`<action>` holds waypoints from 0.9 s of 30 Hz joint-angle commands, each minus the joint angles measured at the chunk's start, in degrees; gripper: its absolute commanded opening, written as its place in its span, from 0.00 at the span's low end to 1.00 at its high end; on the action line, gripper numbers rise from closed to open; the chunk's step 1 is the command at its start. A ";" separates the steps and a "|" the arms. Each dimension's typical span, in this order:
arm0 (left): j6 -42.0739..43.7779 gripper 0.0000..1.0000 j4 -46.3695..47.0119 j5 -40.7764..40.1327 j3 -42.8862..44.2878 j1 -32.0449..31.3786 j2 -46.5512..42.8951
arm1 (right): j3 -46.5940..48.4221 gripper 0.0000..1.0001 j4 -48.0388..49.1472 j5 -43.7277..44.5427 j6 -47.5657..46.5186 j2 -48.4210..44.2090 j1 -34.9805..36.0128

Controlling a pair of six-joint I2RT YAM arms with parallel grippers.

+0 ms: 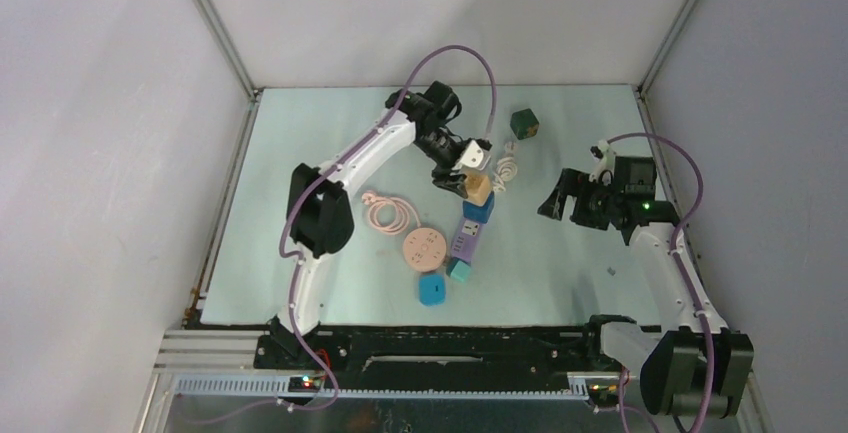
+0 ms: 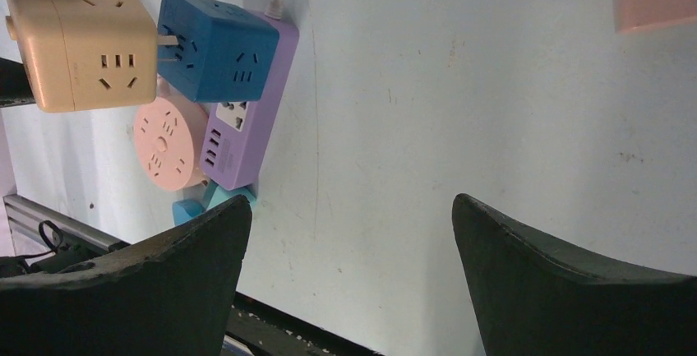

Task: Insert the plug
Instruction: Insert the plug into the socket.

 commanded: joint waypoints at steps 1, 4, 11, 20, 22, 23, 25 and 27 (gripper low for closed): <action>-0.93 0.00 1.92 1.78 3.03 -1.39 0.08 | -0.36 0.95 1.87 -1.13 -1.21 -0.53 -0.85; -1.66 0.00 3.06 1.46 3.07 -1.55 0.11 | -0.45 0.95 1.78 -1.43 -1.39 -0.39 -1.35; -3.56 0.00 6.28 1.87 1.37 -1.17 -1.52 | -0.43 0.95 1.64 -1.90 -1.85 0.05 -2.02; -5.54 0.00 11.65 3.21 -3.82 0.81 -6.34 | -0.37 0.95 1.93 -2.87 -1.76 0.33 -2.81; -5.23 0.00 11.26 2.80 -3.68 1.05 -6.62 | -0.44 0.95 1.95 -3.03 -1.72 0.43 -2.95; -4.82 0.00 10.44 2.74 -3.66 1.21 -6.68 | -0.42 0.95 1.96 -3.19 -1.83 0.45 -2.99; -3.51 0.00 8.86 2.20 -3.62 1.25 -6.72 | -0.45 0.95 1.79 -3.25 -1.89 0.42 -3.15; -2.64 0.00 7.26 1.97 -3.58 1.25 -6.66 | -0.45 0.95 1.78 -3.30 -2.00 0.56 -3.17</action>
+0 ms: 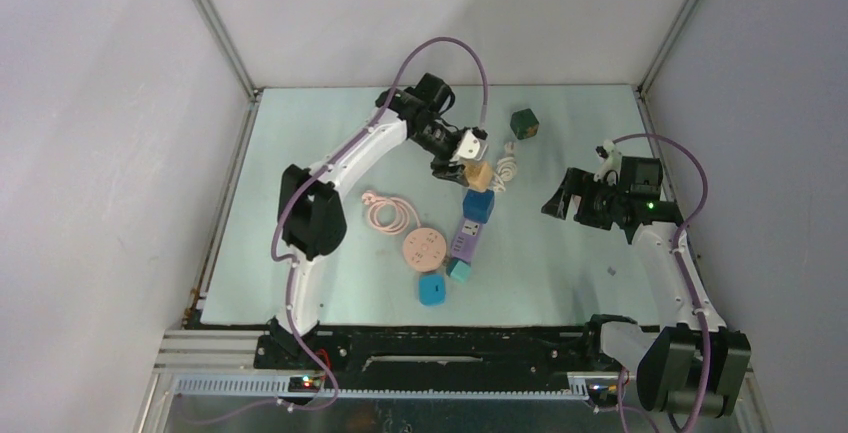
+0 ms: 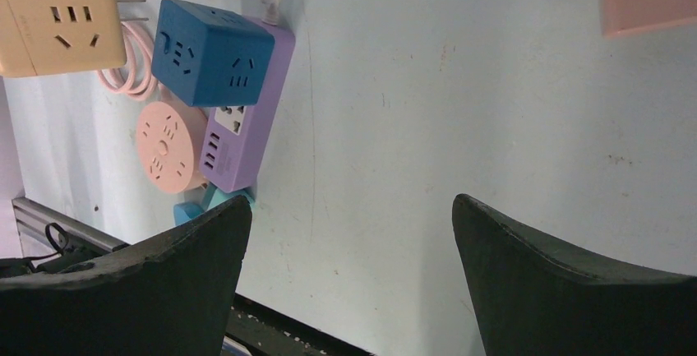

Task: Insert the plug
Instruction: Insert the plug into the socket.

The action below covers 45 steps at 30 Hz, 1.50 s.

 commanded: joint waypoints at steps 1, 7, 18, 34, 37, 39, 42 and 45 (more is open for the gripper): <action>2.32 0.00 -2.14 1.92 -0.50 0.05 -3.91 | -0.12 0.95 1.65 -1.33 -0.73 0.33 -0.37; 4.57 0.00 -5.47 0.95 -0.45 -0.83 -3.28 | -0.05 0.95 2.20 -1.79 -0.56 0.71 -0.52; 3.96 0.00 -5.33 0.58 -0.12 -2.62 -1.63 | -0.10 0.95 2.17 -1.87 -0.65 0.78 -0.81; 0.64 0.00 -3.52 -1.99 -0.05 -4.31 1.13 | -0.03 0.94 1.92 -2.34 -0.84 0.25 -1.59; 0.00 0.00 -3.17 -2.58 0.72 -4.32 1.99 | -0.08 0.94 2.04 -2.46 -0.77 0.29 -1.69; -0.16 0.00 -3.43 -3.08 1.43 -4.33 2.38 | -0.06 0.94 2.00 -2.61 -0.79 0.30 -1.77; 0.25 0.00 -3.97 -3.50 1.49 -4.35 2.33 | -0.03 0.94 2.01 -2.62 -0.83 0.30 -1.86; 0.56 0.00 -4.94 -3.14 1.30 -4.33 2.08 | -0.06 0.94 2.05 -2.63 -0.77 0.40 -2.02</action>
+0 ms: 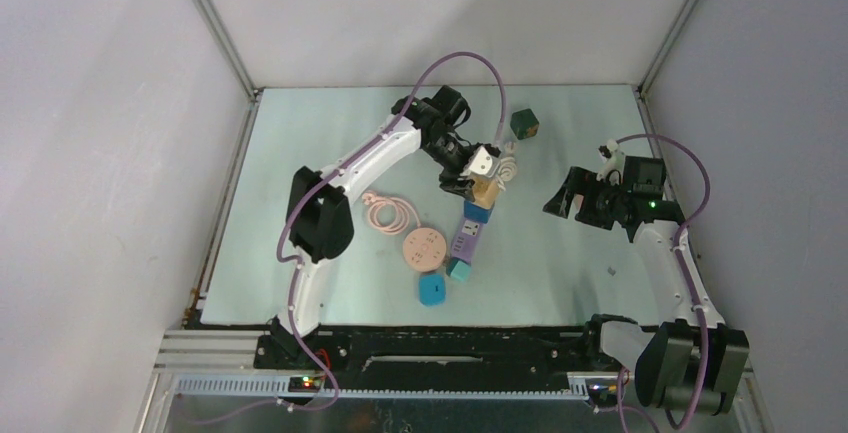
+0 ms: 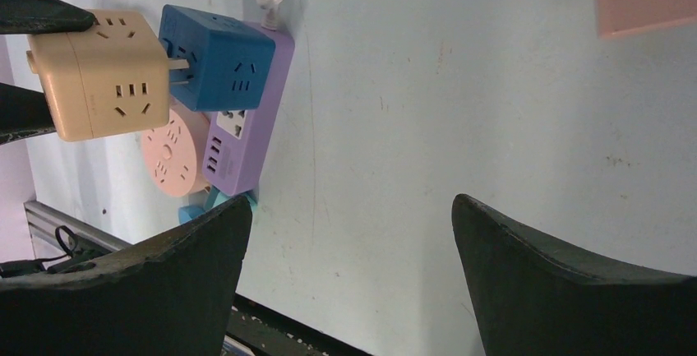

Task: Insert the plug
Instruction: Insert the plug into the socket.

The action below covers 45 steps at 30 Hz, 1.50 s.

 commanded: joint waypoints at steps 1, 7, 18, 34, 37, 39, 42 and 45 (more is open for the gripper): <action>-0.40 0.00 -1.71 -0.55 1.09 -0.26 0.93 | -0.01 0.94 1.59 -1.28 -0.81 -0.42 -0.53; -6.75 0.00 -0.35 -2.60 -1.29 -0.36 -0.79 | 0.00 0.94 1.81 -1.56 -0.72 -0.56 -0.90; -16.06 0.00 -2.09 -6.86 0.78 -0.88 -0.29 | -0.07 0.94 2.24 -2.47 -0.33 -0.41 -1.19; -20.60 0.00 -3.54 -11.23 3.95 -1.46 -0.31 | -0.08 0.94 2.25 -2.85 -0.28 -0.37 -1.28; -22.27 0.00 -3.34 -12.51 4.60 -1.84 0.69 | -0.15 0.94 2.46 -3.00 -0.12 -0.21 -1.28; -22.47 0.00 -3.53 -13.41 4.42 -1.99 1.20 | -0.18 0.94 2.60 -3.24 0.12 -0.15 -1.28; -20.10 0.00 -4.77 -13.51 3.83 -2.26 1.55 | -0.25 0.94 2.73 -3.75 0.31 -0.01 -1.28; -18.00 0.00 -5.74 -13.90 3.25 -2.56 2.22 | -0.25 0.94 2.98 -4.81 0.56 0.53 -1.28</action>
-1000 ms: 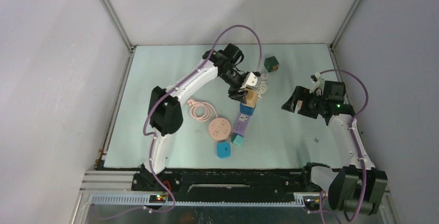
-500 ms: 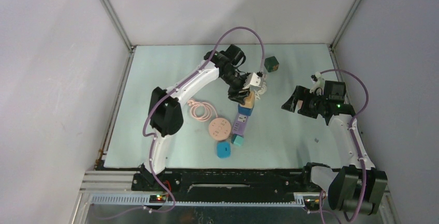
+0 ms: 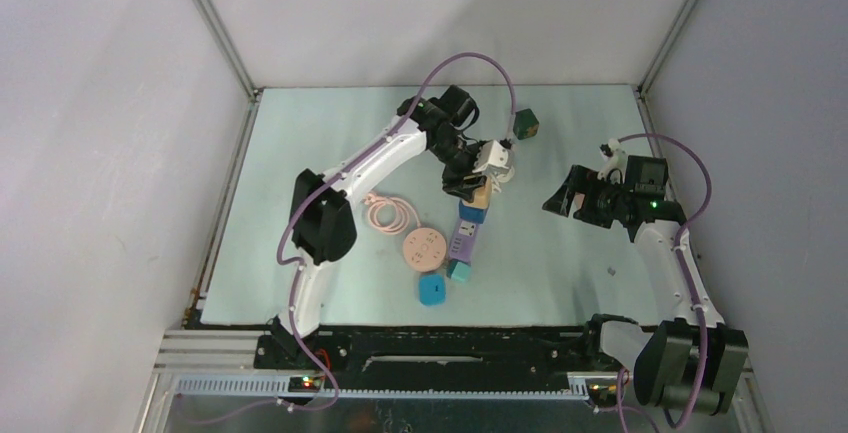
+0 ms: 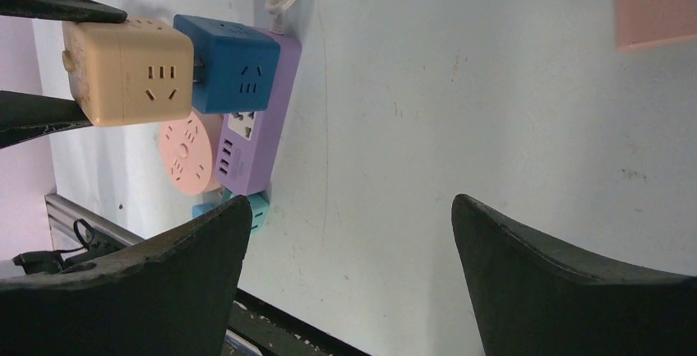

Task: Insert the plug
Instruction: Insert the plug into the socket.

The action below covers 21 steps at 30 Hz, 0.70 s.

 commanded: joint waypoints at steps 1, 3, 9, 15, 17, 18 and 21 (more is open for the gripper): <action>2.04 0.00 -5.84 -2.92 0.98 -0.66 2.46 | -0.17 0.94 2.24 -2.83 0.71 0.81 -0.32; 2.96 0.00 -6.11 -3.27 1.02 -0.95 3.20 | -0.17 0.94 2.68 -3.96 1.25 1.12 -0.32; 3.23 0.00 -6.71 -5.30 2.17 -1.17 5.56 | -0.17 0.99 4.69 -8.42 3.55 1.88 -0.09; 3.40 0.00 -6.69 -7.15 2.23 -1.27 6.64 | 0.46 0.98 9.59 -11.48 15.38 6.12 0.91; 3.73 0.00 -6.65 -7.15 2.53 -1.34 7.02 | 1.32 0.96 10.82 -13.49 17.88 9.51 2.14; 3.79 0.00 -6.61 -7.20 2.69 -1.42 7.35 | 1.40 0.95 12.19 -14.54 19.31 10.94 2.87; 4.01 0.00 -6.56 -6.96 3.16 -1.43 8.43 | 2.39 0.94 15.80 -16.30 23.34 14.79 5.71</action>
